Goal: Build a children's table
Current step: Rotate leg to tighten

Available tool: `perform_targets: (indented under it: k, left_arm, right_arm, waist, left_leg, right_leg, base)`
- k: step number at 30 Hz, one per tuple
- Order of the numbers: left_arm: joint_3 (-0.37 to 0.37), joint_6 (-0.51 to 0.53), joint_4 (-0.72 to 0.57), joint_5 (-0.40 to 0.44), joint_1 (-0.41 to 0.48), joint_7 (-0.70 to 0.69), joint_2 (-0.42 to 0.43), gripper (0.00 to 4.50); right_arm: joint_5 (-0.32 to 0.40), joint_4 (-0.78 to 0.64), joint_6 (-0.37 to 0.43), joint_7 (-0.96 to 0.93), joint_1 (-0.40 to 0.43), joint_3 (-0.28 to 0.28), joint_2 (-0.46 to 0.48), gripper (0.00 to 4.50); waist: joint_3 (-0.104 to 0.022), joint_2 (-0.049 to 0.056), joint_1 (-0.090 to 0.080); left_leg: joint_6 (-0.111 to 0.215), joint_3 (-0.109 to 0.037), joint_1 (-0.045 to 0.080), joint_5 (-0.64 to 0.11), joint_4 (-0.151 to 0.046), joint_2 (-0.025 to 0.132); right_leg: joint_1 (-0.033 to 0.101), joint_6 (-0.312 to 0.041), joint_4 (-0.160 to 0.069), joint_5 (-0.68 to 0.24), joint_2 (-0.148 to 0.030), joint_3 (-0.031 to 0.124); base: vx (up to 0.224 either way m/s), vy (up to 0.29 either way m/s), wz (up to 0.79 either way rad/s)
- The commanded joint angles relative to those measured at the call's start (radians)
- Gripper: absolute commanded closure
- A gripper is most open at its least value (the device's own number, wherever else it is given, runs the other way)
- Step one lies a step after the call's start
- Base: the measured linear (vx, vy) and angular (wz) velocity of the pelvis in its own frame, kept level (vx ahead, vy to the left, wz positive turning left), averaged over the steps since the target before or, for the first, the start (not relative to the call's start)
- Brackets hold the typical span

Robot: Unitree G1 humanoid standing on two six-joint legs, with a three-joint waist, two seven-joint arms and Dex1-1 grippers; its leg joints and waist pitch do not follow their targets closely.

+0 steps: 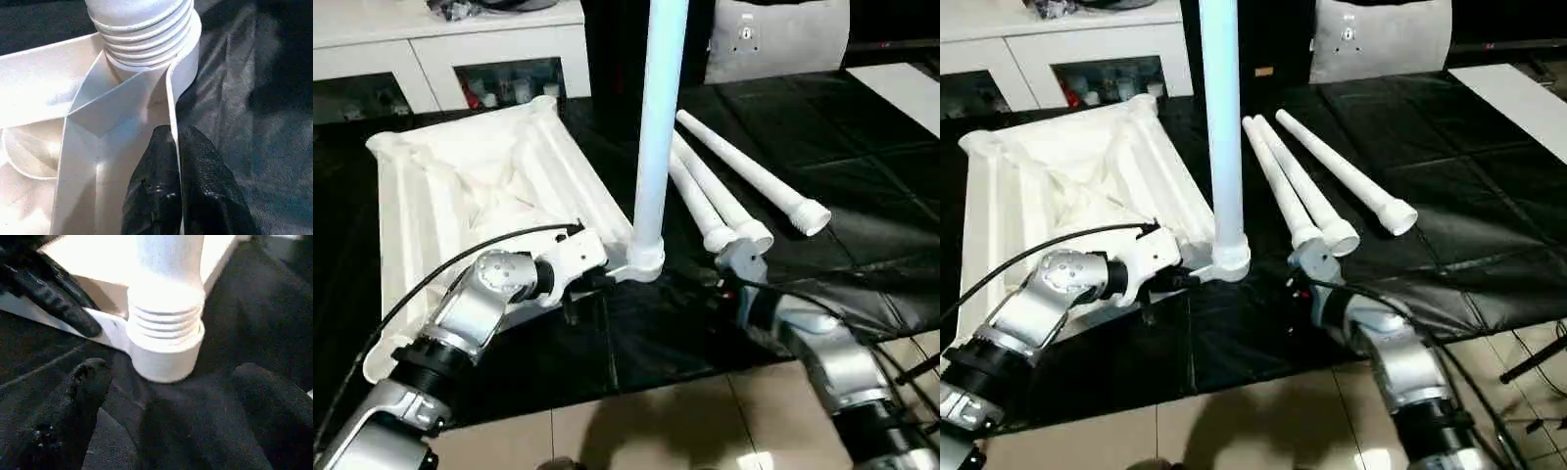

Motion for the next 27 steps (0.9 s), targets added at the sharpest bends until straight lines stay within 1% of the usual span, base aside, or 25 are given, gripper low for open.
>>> perform_targets:
  k: [1, 3, 4, 6, 7, 9, 10, 12, 13, 14, 16, 18, 19, 20, 22, 23, 25, 26, 27]
  left_arm:
    - [-0.059, -0.048, 0.022, 0.032, 0.020, -0.067, 0.022, 4.50]
    - [-0.065, -0.062, 0.027, 0.030, 0.018, -0.082, 0.026, 4.50]
    - [-0.065, -0.062, 0.027, 0.030, 0.018, -0.082, 0.026, 4.50]
    - [-0.075, -0.085, 0.041, 0.035, 0.010, -0.098, 0.029, 4.50]
    - [-0.077, -0.090, 0.045, 0.036, 0.009, -0.101, 0.029, 4.50]
    - [-0.084, -0.112, 0.059, 0.039, 0.003, -0.118, 0.030, 4.50]
    - [-0.087, -0.125, 0.068, 0.041, 0.000, -0.127, 0.030, 4.50]
    - [-0.094, -0.149, 0.080, 0.045, -0.001, -0.145, 0.032, 4.50]
    - [-0.101, -0.169, 0.091, 0.048, -0.001, -0.158, 0.032, 4.50]
    - [-0.104, -0.182, 0.098, 0.050, -0.001, -0.166, 0.032, 4.50]
    - [-0.110, -0.201, 0.111, 0.052, -0.001, -0.178, 0.031, 4.50]
    - [-0.112, -0.213, 0.119, 0.054, -0.002, -0.183, 0.030, 4.50]
    - [-0.115, -0.228, 0.134, 0.054, -0.002, -0.188, 0.026, 4.50]
    - [-0.115, -0.228, 0.134, 0.054, -0.002, -0.188, 0.026, 4.50]
    - [-0.120, -0.259, 0.166, 0.058, -0.001, -0.191, 0.018, 4.50]
    - [-0.120, -0.259, 0.166, 0.058, -0.001, -0.191, 0.018, 4.50]
    - [-0.121, -0.281, 0.188, 0.065, 0.002, -0.191, 0.011, 4.50]
    - [-0.121, -0.283, 0.190, 0.065, 0.002, -0.191, 0.010, 4.50]
    - [-0.120, -0.285, 0.190, 0.065, 0.003, -0.193, 0.010, 4.50]
  right_arm:
    - [0.016, -0.044, 0.022, 0.041, -0.011, -0.017, -0.033, 0.03]
    - [0.020, -0.053, 0.028, 0.054, -0.021, -0.020, -0.051, 0.03]
    - [0.020, -0.053, 0.028, 0.054, -0.021, -0.020, -0.051, 0.03]
    - [0.021, -0.054, 0.030, 0.090, -0.046, -0.021, -0.085, 0.03]
    - [0.022, -0.053, 0.030, 0.099, -0.052, -0.021, -0.091, 0.03]
    - [0.027, -0.052, 0.031, 0.132, -0.067, -0.013, -0.105, 0.03]
    - [0.031, -0.051, 0.034, 0.151, -0.073, -0.007, -0.109, 0.03]
    - [0.038, -0.046, 0.044, 0.189, -0.083, 0.006, -0.116, 0.03]
    - [0.041, -0.033, 0.041, 0.219, -0.094, 0.020, -0.115, 0.03]
    - [0.042, -0.019, 0.040, 0.233, -0.102, 0.026, -0.111, 0.03]
    - [0.045, 0.008, 0.043, 0.256, -0.119, 0.035, -0.104, 0.03]
    - [0.041, 0.029, 0.037, 0.260, -0.131, 0.038, -0.099, 0.03]
    - [0.042, 0.058, 0.036, 0.267, -0.150, 0.038, -0.091, 0.30]
    - [0.042, 0.058, 0.036, 0.267, -0.150, 0.038, -0.091, 0.30]
    - [0.049, 0.100, 0.042, 0.285, -0.179, 0.036, -0.077, 0.38]
    - [0.049, 0.100, 0.042, 0.285, -0.179, 0.036, -0.077, 0.49]
    - [0.050, 0.128, 0.046, 0.296, -0.195, 0.038, -0.069, 0.80]
    - [0.050, 0.132, 0.048, 0.296, -0.197, 0.038, -0.067, 0.85]
    - [0.048, 0.141, 0.043, 0.298, -0.200, 0.040, -0.066, 0.85]
  waist:
    - [-0.066, -0.001, 0.003]
    - [-0.067, 0.001, 0.007]
    - [-0.068, -0.002, 0.010]
    - [-0.070, -0.006, 0.012]
    - [-0.071, -0.005, 0.013]
    - [-0.070, -0.006, 0.013]
    - [-0.067, -0.005, 0.018]
    - [-0.066, -0.004, 0.022]
    - [-0.066, -0.005, 0.023]
    - [-0.068, -0.004, 0.028]
    - [-0.069, -0.003, 0.031]
    - [-0.069, -0.003, 0.031]
    - [-0.070, -0.003, 0.032]
    - [-0.071, -0.002, 0.031]
    - [-0.071, -0.003, 0.032]
    - [-0.071, -0.003, 0.032]
    - [-0.074, -0.004, 0.033]
    - [-0.075, -0.004, 0.034]
    - [-0.076, -0.007, 0.035]
  left_leg:
    - [0.164, -0.021, 0.005, 0.056, -0.049, 0.066]
    - [0.169, -0.020, 0.006, 0.072, -0.046, 0.067]
    - [0.172, -0.018, 0.005, 0.082, -0.043, 0.065]
    - [0.174, -0.018, 0.003, 0.088, -0.041, 0.064]
    - [0.177, -0.019, 0.003, 0.098, -0.039, 0.064]
    - [0.180, -0.018, 0.002, 0.092, -0.037, 0.063]
    - [0.177, -0.017, 0.000, 0.065, -0.037, 0.063]
    - [0.165, -0.017, 0.001, 0.038, -0.039, 0.066]
    - [0.162, -0.017, 0.001, 0.032, -0.039, 0.066]
    - [0.156, -0.016, 0.003, 0.028, -0.039, 0.067]
    - [0.151, -0.018, 0.002, 0.038, -0.039, 0.068]
    - [0.147, -0.018, 0.002, 0.032, -0.039, 0.068]
    - [0.143, -0.018, 0.003, 0.028, -0.039, 0.068]
    - [0.141, -0.018, 0.003, 0.028, -0.039, 0.068]
    - [0.138, -0.016, 0.003, 0.021, -0.038, 0.066]
    - [0.136, -0.016, 0.002, 0.022, -0.038, 0.066]
    - [0.139, -0.016, 0.001, 0.037, -0.036, 0.066]
    - [0.143, -0.016, 0.001, 0.048, -0.035, 0.065]
    - [0.148, -0.016, 0.000, 0.055, -0.033, 0.064]
  right_leg:
    - [0.057, -0.250, -0.051, 0.318, -0.100, 0.064]
    - [0.055, -0.252, -0.047, 0.332, -0.100, 0.065]
    - [0.054, -0.257, -0.045, 0.344, -0.101, 0.065]
    - [0.056, -0.258, -0.042, 0.350, -0.100, 0.065]
    - [0.055, -0.259, -0.039, 0.351, -0.099, 0.063]
    - [0.052, -0.260, -0.040, 0.342, -0.099, 0.064]
    - [0.053, -0.260, -0.044, 0.303, -0.102, 0.065]
    - [0.051, -0.260, -0.046, 0.260, -0.101, 0.064]
    - [0.051, -0.259, -0.047, 0.250, -0.100, 0.065]
    - [0.050, -0.261, -0.047, 0.240, -0.102, 0.066]
    - [0.049, -0.264, -0.042, 0.255, -0.101, 0.065]
    - [0.048, -0.267, -0.042, 0.247, -0.102, 0.064]
    - [0.048, -0.268, -0.042, 0.241, -0.103, 0.065]
    - [0.048, -0.269, -0.041, 0.241, -0.102, 0.064]
    - [0.047, -0.271, -0.043, 0.236, -0.103, 0.065]
    - [0.048, -0.271, -0.043, 0.237, -0.103, 0.065]
    - [0.049, -0.271, -0.039, 0.264, -0.102, 0.065]
    - [0.049, -0.270, -0.037, 0.279, -0.102, 0.064]
    - [0.049, -0.267, -0.037, 0.288, -0.102, 0.064]
  base:
    - [0.000, 0.000, 0.00]
    - [0.000, 0.000, 0.00]
    - [0.000, 0.000, 0.00]
    - [0.000, 0.000, 0.00]
    - [0.000, 0.000, 0.00]
    - [0.000, 0.000, 0.00]
    - [0.000, 0.000, 0.00]
    - [0.000, 0.000, 0.00]
    - [0.000, 0.000, 0.00]
    - [0.000, 0.000, 0.00]
    - [0.000, 0.000, 0.00]
    - [0.000, 0.000, 0.00]
    - [0.000, 0.000, 0.00]
    - [0.000, 0.000, 0.00]
    - [0.000, 0.000, 0.00]
    - [0.000, 0.000, 0.00]
    - [0.000, 0.000, 0.00]
    - [0.000, 0.000, 0.00]
    - [0.000, 0.000, 0.00]
